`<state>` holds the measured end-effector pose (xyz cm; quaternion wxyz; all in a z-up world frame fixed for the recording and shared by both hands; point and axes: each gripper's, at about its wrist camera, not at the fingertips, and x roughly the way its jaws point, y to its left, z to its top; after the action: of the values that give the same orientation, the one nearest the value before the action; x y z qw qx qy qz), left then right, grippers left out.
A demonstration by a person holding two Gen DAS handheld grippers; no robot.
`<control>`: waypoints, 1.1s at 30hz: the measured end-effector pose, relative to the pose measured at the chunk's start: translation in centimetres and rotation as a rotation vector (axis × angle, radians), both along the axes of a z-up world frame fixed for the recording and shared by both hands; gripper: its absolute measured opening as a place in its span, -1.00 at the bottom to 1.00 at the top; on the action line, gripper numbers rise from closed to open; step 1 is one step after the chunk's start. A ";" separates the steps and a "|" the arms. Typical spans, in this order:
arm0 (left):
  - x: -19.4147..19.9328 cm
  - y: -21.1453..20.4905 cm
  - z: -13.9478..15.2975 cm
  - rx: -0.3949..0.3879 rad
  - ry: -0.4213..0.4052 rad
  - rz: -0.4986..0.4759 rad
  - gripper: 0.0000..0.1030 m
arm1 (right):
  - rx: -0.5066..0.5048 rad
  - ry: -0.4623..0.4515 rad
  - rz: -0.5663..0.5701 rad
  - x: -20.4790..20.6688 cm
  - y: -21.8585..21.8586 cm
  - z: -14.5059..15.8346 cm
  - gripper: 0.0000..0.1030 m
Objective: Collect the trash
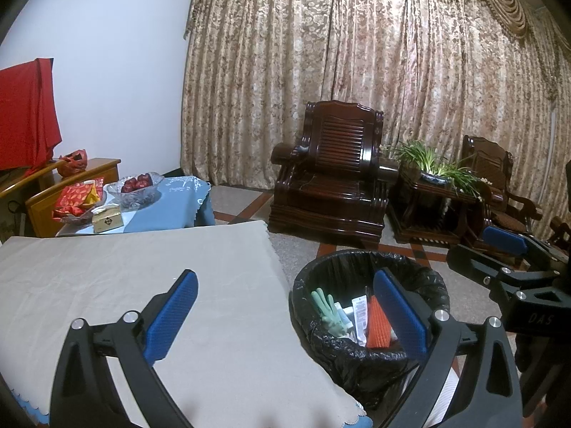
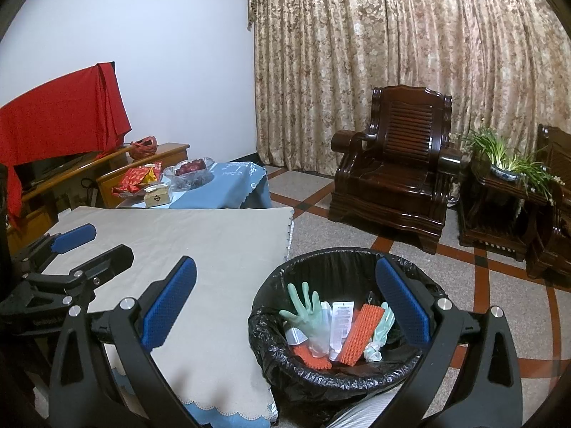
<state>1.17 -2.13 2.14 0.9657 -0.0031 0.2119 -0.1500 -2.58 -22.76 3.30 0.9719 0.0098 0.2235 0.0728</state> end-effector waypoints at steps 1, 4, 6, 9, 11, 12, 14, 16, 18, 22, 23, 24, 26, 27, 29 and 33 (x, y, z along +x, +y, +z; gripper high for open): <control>0.0 0.0 0.0 0.000 -0.001 0.000 0.88 | 0.001 0.000 0.000 0.0 0.0 0.0 0.90; 0.0 0.0 0.0 0.000 -0.001 0.001 0.88 | 0.000 0.001 0.000 0.0 0.1 0.0 0.90; 0.0 0.0 0.0 0.001 0.000 0.000 0.88 | 0.000 0.000 0.000 0.0 0.1 0.0 0.90; 0.0 0.0 0.0 0.001 0.000 -0.001 0.88 | 0.001 0.000 0.000 0.0 0.1 0.0 0.90; -0.1 0.1 0.0 0.002 0.000 -0.001 0.88 | 0.001 0.001 0.000 0.0 0.1 0.0 0.90; -0.1 0.1 0.0 0.002 0.000 0.000 0.88 | 0.001 0.002 -0.001 0.0 0.1 0.0 0.90; -0.1 0.1 0.1 0.001 0.001 0.001 0.88 | 0.001 0.003 0.000 0.0 0.1 0.0 0.90; -0.1 0.1 0.0 0.002 0.001 0.001 0.88 | 0.001 0.002 0.001 0.0 0.2 0.0 0.90; -0.1 0.1 0.0 0.001 0.001 0.000 0.88 | 0.001 0.002 0.001 0.0 0.2 0.0 0.90; -0.1 0.2 0.1 0.001 0.002 -0.001 0.88 | 0.001 0.004 0.002 0.1 0.2 0.0 0.90; -0.1 0.1 0.1 0.002 0.003 0.000 0.88 | 0.001 0.004 0.002 0.0 0.2 0.0 0.90; -0.1 0.1 0.1 0.002 0.003 0.000 0.88 | 0.001 0.004 0.001 0.0 0.2 0.0 0.90; -0.1 0.1 0.1 0.002 0.003 0.000 0.88 | 0.001 0.003 0.002 0.1 0.2 0.0 0.90; -0.1 0.1 0.2 0.002 0.003 0.000 0.88 | 0.001 0.003 0.002 0.0 0.2 0.0 0.90; -0.1 0.1 0.2 0.002 0.003 0.000 0.88 | 0.001 0.003 0.001 0.1 0.2 0.0 0.90; 0.0 0.1 0.2 0.003 0.004 -0.001 0.88 | 0.001 0.004 0.001 0.0 0.3 0.0 0.90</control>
<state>1.13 -1.99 2.34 0.9652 -0.0020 0.2139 -0.1502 -2.54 -22.47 3.31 0.9714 0.0102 0.2255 0.0735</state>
